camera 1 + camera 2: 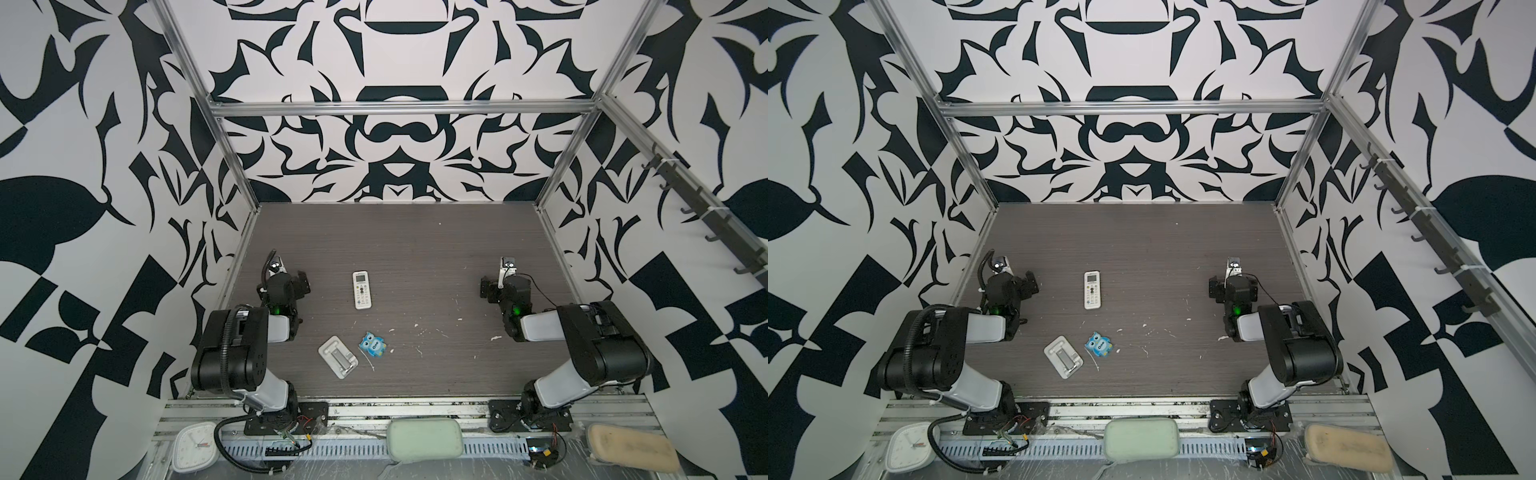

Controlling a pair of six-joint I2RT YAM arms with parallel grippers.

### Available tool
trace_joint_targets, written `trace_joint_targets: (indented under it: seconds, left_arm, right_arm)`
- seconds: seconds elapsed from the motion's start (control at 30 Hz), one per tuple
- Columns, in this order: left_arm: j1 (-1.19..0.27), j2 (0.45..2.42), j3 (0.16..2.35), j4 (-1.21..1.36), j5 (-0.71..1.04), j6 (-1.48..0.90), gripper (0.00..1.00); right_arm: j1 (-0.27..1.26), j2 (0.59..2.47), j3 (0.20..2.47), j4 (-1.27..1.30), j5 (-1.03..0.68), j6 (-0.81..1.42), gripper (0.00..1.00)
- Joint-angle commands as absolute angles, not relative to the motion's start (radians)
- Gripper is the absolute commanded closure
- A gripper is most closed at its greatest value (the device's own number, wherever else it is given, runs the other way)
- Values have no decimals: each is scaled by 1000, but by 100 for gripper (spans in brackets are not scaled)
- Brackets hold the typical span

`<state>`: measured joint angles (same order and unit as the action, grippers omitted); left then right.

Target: Load the batteries into the remote control

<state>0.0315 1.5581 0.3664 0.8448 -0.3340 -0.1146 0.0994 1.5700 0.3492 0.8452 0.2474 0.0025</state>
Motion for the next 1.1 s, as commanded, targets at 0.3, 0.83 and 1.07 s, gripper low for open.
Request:
trace_joint_targets:
  seconds: [0.3, 0.83, 1.07]
  left_arm:
    - [37, 1564, 357, 963, -292, -126, 1]
    - [36, 1575, 376, 936, -283, -124, 1]
    - [36, 1563, 358, 960, -284, -119, 1]
  right_arm:
    - [98, 1556, 356, 911, 245, 14, 0]
    - [97, 1559, 359, 907, 245, 15, 0]
    - [98, 1547, 345, 925, 249, 15, 0]
